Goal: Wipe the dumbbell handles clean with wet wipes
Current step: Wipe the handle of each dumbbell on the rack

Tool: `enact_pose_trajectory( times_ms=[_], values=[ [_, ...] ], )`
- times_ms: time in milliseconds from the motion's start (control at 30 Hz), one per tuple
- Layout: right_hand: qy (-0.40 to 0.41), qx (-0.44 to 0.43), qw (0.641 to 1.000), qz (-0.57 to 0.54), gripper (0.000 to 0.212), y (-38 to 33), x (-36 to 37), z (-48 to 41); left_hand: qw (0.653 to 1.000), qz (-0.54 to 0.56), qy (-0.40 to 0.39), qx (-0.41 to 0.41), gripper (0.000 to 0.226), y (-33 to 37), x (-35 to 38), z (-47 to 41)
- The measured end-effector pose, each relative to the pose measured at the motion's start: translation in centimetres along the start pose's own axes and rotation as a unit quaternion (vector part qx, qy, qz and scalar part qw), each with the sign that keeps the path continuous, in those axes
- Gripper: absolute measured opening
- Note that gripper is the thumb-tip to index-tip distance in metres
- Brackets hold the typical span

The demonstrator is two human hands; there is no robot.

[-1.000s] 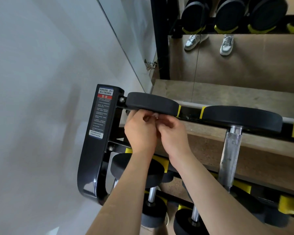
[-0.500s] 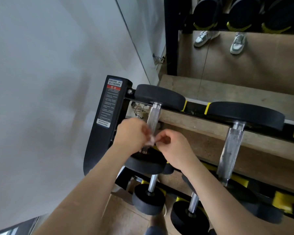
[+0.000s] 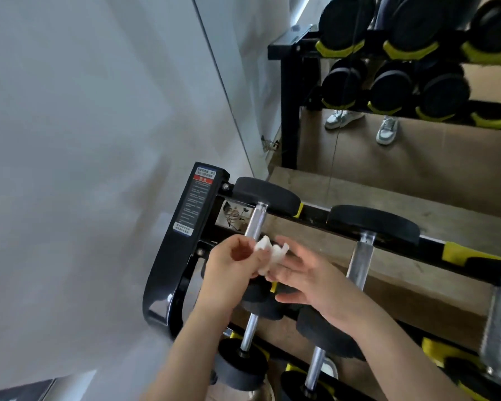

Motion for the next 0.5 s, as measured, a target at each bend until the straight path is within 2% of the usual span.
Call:
enact_pose_trajectory(
  times_ms=[100,167,300,400,500],
  values=[
    [0.039,-0.058,0.995,0.072,0.02,-3.1,-0.1,3.2,0.994,0.101,-0.017,0.028,0.019,1.7,1.0,3.0],
    [0.084,-0.071,0.992,0.057,0.014,-3.9,-0.4,5.3,0.988,0.149,-0.036,0.033,0.028,2.4,1.2,4.5],
    [0.159,-0.086,0.982,-0.051,0.012,-3.3,-0.7,8.8,0.973,0.199,-0.113,0.026,0.034,3.0,2.3,7.0],
    [0.193,-0.08,0.967,-0.146,0.014,-1.6,-0.7,11.3,0.973,0.175,-0.148,0.023,0.035,2.5,2.6,9.0],
    [0.194,-0.091,0.973,-0.079,0.023,-0.8,0.0,14.1,0.98,0.129,-0.145,0.039,0.037,1.9,1.9,10.9]
  ],
)
Point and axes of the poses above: each hand's wrist, its own z-axis away from the middle knuckle, its own x-axis out of the palm, y = z × x, the point moved 10 cm from there along -z, towards the middle knuckle, and after that the axes turned 2 degrees about -z, right-handed, at the moved point
